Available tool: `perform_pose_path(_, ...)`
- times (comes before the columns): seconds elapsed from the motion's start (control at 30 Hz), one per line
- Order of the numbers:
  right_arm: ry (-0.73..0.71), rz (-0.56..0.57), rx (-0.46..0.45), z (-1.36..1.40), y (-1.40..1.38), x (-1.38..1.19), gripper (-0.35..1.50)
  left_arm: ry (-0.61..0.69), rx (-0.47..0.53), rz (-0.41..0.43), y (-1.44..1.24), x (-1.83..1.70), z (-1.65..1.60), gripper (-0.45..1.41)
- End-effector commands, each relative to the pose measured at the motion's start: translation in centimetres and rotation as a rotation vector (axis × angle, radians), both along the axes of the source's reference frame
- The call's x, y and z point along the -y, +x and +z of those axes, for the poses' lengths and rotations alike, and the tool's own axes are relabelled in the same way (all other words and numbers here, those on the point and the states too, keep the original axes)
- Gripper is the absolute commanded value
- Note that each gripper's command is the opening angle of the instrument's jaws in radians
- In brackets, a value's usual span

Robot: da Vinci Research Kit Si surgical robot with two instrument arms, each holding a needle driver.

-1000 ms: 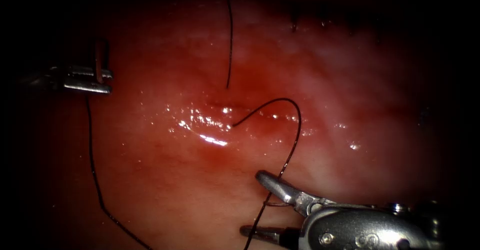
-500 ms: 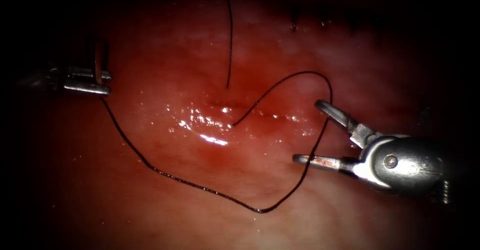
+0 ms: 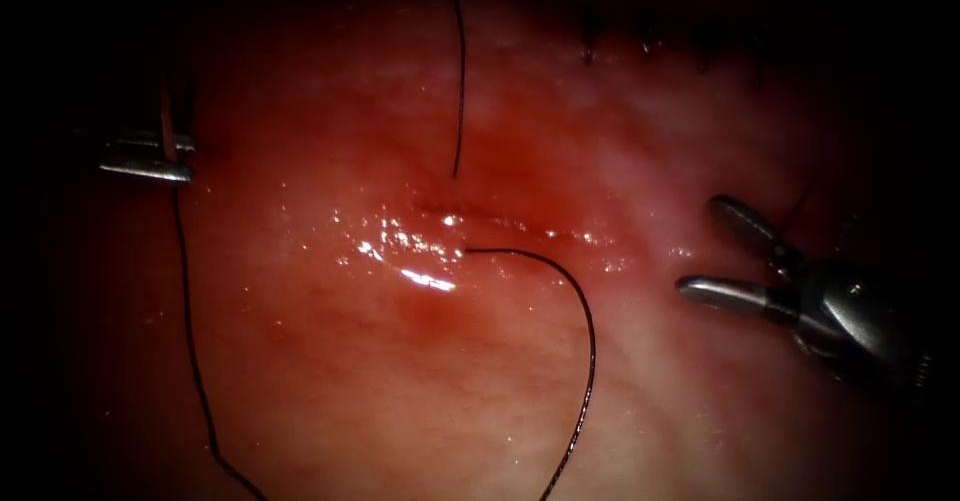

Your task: Wound Closure

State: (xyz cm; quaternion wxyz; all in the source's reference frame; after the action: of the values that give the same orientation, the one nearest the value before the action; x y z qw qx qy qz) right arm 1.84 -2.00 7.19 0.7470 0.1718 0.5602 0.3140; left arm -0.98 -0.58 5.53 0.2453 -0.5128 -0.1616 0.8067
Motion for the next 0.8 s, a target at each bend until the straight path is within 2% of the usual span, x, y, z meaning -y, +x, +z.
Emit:
perform_pose_path(0.03,-0.014,-0.013,0.008,0.09,0.16,0.04,1.48,0.000,0.000,-0.001,-0.07,0.02,0.06,-0.45)
perform_pose_path(0.1,-0.077,-0.040,0.013,0.18,0.40,0.06,1.48,-0.001,-0.002,-0.004,-0.11,0.04,0.06,-0.45)
perform_pose_path(0.17,-0.106,-0.048,0.012,0.20,0.54,0.04,1.48,-0.001,-0.004,-0.006,-0.13,0.05,0.06,-0.45)
perform_pose_path(0.2,-0.152,-0.062,0.012,0.21,0.68,0.02,1.46,-0.002,-0.005,-0.008,-0.14,0.05,0.06,-0.45)
perform_pose_path(0.27,-0.203,-0.086,0.018,0.24,0.80,0.00,1.41,-0.003,-0.003,-0.010,-0.15,0.06,0.06,-0.45)
perform_pose_path(0.33,-0.270,-0.139,0.048,0.30,1.01,0.00,1.31,-0.003,-0.005,-0.008,-0.15,0.06,0.07,-0.45)
perform_pose_path(0.4,-0.304,-0.159,0.073,0.35,1.14,0.00,1.30,-0.003,-0.005,-0.009,-0.16,0.06,0.07,-0.45)
perform_pose_path(0.57,-0.320,-0.155,0.086,0.50,1.30,0.00,1.21,-0.003,-0.004,-0.008,-0.17,0.07,0.07,-0.45)
perform_pose_path(0.7,-0.318,-0.149,0.092,0.49,1.31,-0.03,1.14,-0.003,-0.004,-0.008,-0.18,0.07,0.07,-0.45)
perform_pose_path(0.8,-0.322,-0.145,0.096,0.47,1.33,-0.04,1.03,-0.002,-0.005,-0.005,-0.19,0.08,0.08,-0.45)
